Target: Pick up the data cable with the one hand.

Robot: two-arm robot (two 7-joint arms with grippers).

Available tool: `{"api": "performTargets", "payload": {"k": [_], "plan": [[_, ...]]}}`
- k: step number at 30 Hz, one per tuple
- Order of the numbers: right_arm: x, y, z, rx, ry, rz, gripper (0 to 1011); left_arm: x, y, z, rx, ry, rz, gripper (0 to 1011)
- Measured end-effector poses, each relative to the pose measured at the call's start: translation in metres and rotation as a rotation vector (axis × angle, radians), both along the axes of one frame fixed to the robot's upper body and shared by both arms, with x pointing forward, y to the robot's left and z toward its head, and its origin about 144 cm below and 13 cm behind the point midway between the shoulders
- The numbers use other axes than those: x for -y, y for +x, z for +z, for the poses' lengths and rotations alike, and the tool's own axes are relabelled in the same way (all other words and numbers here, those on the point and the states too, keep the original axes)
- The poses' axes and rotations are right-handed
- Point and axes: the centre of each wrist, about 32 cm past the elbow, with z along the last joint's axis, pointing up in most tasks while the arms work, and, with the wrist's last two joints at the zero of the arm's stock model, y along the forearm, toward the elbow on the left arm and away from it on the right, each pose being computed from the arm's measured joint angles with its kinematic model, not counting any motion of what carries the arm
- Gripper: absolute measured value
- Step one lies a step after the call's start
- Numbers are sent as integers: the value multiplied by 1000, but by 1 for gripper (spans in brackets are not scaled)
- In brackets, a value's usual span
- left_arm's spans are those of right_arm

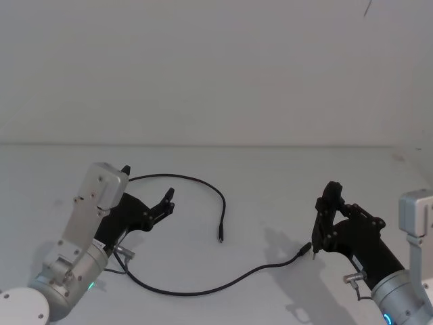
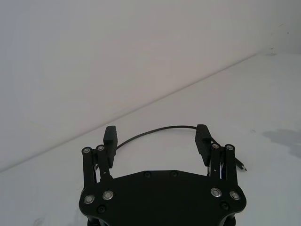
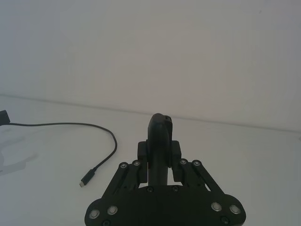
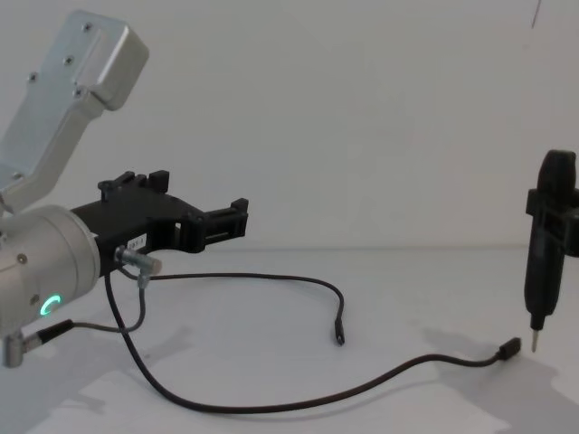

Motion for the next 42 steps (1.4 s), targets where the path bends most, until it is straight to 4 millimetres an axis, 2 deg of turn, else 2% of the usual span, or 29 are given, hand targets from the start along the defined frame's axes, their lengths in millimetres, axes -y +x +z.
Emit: {"api": "performTargets", "payload": {"k": [42], "plan": [[0,0,0,0,0,0,279,-4,1,1,-15,2,-33,1001]]}}
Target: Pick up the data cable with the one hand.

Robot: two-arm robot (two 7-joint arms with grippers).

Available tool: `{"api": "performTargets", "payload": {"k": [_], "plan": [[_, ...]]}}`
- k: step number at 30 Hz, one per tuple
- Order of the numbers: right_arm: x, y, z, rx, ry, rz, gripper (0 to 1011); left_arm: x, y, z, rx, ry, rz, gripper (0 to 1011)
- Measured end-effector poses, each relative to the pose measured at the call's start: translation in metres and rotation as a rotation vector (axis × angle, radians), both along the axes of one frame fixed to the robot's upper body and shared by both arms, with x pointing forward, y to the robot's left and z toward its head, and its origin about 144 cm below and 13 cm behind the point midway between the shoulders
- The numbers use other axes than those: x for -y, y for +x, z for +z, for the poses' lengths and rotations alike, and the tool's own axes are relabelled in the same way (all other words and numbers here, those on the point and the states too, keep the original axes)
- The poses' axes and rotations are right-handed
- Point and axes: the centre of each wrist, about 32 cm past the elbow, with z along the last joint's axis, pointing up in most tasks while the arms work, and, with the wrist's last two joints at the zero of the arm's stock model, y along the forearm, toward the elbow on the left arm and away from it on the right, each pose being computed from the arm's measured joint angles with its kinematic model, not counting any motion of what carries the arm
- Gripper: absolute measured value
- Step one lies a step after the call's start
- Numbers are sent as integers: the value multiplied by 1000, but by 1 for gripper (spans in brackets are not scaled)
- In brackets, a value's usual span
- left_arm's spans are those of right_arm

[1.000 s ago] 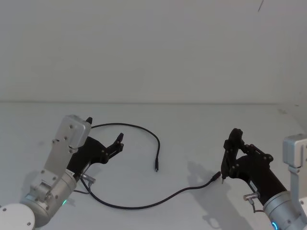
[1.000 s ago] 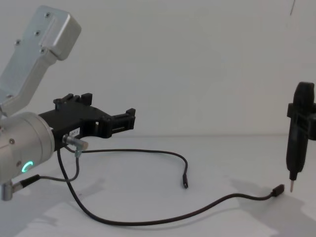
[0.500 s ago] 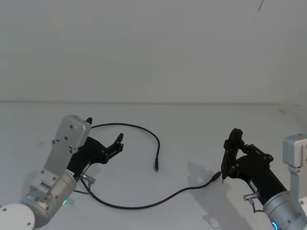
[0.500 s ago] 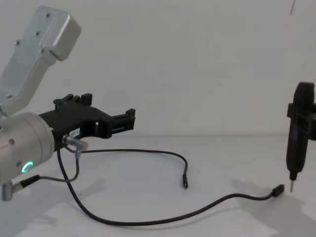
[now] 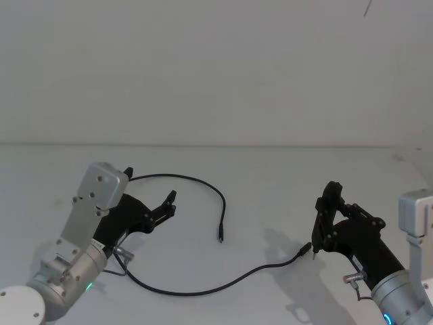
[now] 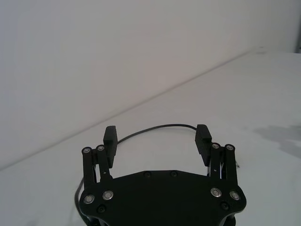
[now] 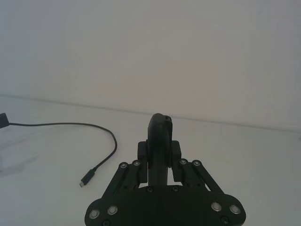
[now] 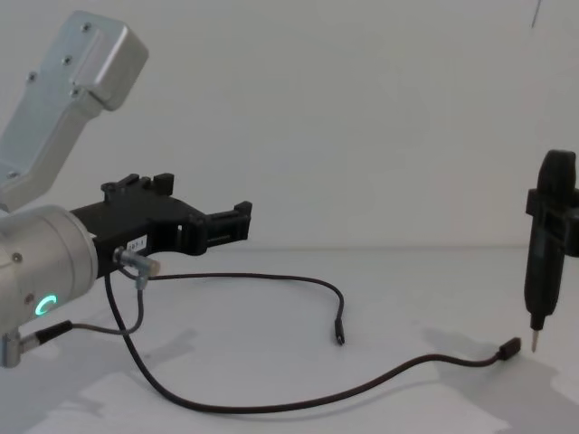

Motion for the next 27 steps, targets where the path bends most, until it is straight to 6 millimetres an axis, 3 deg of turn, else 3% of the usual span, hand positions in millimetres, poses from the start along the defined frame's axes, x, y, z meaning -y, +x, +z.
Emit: {"api": "performTargets", "payload": {"k": [27], "plan": [[0,0,0,0,0,0,279,-29,6,29,-195,12,-354,1001]]}}
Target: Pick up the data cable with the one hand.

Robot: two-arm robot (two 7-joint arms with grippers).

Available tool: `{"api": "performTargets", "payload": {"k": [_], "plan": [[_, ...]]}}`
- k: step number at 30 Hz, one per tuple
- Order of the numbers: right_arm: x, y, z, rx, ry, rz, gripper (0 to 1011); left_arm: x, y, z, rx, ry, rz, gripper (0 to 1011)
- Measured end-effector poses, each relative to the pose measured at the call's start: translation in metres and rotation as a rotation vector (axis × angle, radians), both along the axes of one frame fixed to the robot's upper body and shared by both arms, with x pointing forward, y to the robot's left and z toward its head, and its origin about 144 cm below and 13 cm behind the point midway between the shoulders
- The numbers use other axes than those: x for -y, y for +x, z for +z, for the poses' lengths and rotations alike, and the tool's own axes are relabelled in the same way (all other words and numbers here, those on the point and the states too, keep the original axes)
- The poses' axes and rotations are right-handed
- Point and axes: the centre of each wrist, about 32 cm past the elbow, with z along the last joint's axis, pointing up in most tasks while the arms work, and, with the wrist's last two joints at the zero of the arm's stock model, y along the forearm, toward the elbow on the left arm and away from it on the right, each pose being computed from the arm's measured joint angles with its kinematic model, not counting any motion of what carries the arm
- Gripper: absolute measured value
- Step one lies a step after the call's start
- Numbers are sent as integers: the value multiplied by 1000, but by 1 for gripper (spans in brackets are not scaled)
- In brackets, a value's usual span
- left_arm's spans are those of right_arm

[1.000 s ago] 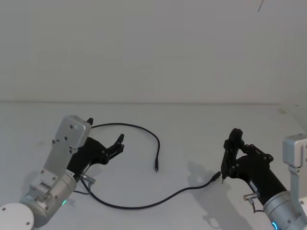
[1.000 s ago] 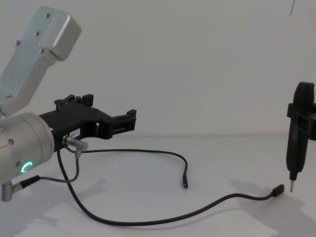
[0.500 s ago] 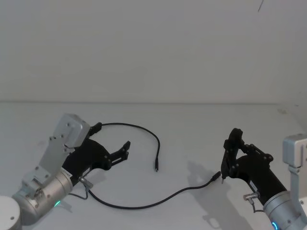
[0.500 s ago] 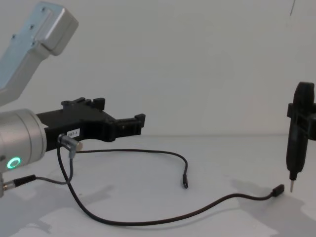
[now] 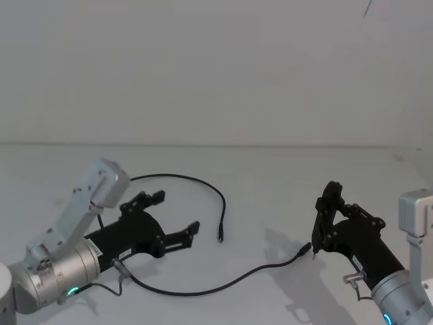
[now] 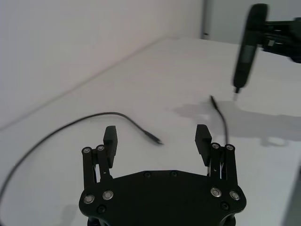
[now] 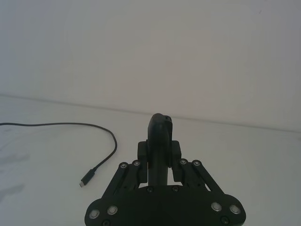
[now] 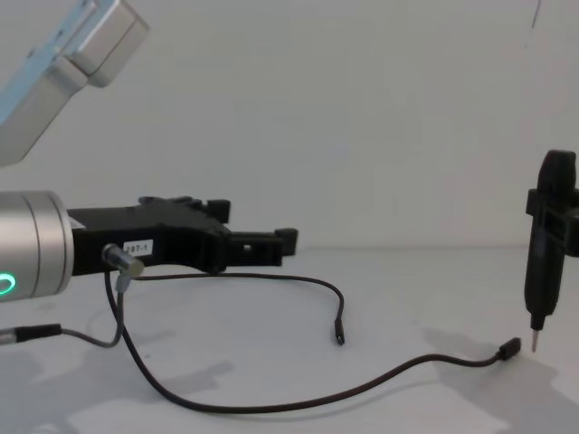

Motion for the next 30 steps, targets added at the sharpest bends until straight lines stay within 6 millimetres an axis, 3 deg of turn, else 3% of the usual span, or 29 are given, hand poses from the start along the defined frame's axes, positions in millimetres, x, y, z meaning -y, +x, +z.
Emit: {"api": "performTargets", "payload": {"k": [11,30], "plan": [[0,0,0,0,0,0,279,9,5,12,-137,19,-114,1001],[0,0,0,0,0,0,279,71,12,25,-234,156,-121,1001]]}}
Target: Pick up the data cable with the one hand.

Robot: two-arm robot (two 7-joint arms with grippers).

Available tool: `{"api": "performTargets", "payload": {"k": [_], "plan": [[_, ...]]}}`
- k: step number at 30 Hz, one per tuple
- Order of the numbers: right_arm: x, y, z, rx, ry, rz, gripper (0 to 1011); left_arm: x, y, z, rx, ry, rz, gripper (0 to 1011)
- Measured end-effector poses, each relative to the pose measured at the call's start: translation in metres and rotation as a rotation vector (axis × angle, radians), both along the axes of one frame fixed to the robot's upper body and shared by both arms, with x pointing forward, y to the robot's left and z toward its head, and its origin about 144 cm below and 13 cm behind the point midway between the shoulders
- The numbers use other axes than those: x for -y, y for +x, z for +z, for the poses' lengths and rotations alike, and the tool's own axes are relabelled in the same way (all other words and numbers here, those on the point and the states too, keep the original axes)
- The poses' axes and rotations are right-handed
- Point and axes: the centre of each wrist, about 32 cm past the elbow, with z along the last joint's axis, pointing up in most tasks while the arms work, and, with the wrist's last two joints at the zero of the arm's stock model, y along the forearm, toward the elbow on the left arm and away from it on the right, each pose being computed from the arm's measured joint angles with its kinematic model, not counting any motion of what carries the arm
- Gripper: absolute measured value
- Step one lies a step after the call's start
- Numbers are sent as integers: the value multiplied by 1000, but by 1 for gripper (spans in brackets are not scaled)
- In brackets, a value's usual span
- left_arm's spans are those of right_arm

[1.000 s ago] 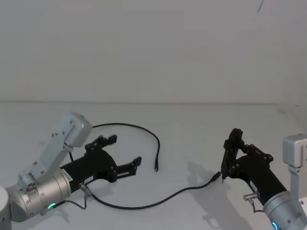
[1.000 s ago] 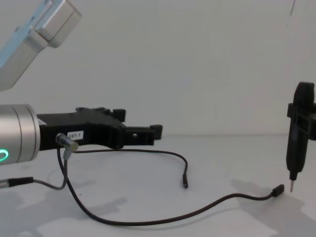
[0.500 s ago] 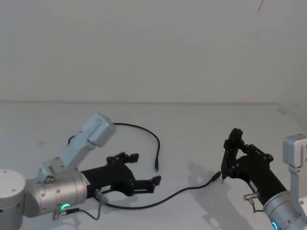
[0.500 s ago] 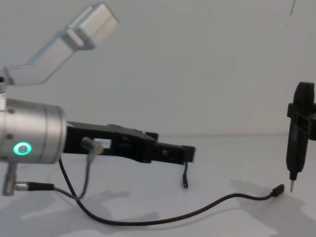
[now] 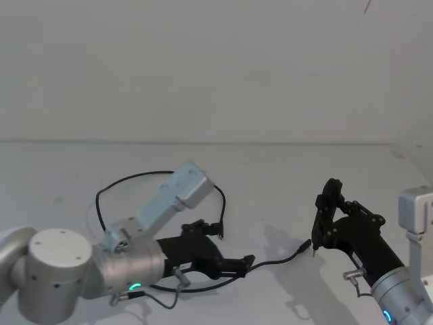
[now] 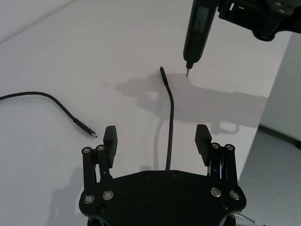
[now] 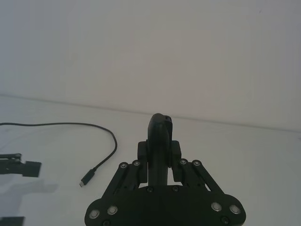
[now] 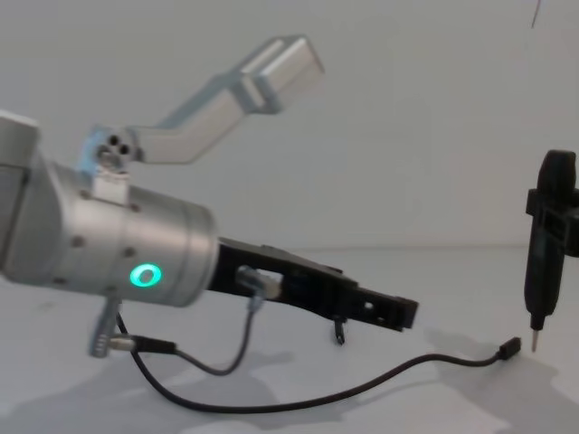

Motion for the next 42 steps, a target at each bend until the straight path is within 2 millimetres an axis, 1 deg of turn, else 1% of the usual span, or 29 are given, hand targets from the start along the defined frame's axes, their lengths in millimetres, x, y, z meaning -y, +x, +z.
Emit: {"api": "performTargets", "payload": {"k": [12,13,15,24,33,34,35,38,39,40,42], "plan": [[0,0,0,0,0,0,279,33,5,-1,-24,61,38,1001],[0,0,0,0,0,0,279,33,5,-1,-24,61,38,1001],[0,0,0,0,0,0,279,41,8,-2,-37,71,45,1001],[0,0,0,0,0,0,279,56,13,-8,-70,99,60,1001],[0,0,0,0,0,0,279,64,16,-10,-86,114,67,999],[0,0,0,0,0,0,279,64,16,-10,-87,114,67,992],[0,0,0,0,0,0,279,65,17,-11,-88,116,68,956],[0,0,0,0,0,0,279,67,17,-11,-91,119,69,905],[0,0,0,0,0,0,279,67,17,-11,-91,119,69,872],[0,0,0,0,0,0,279,68,18,-11,-92,120,69,864],[0,0,0,0,0,0,279,68,18,-11,-93,121,70,789]]}}
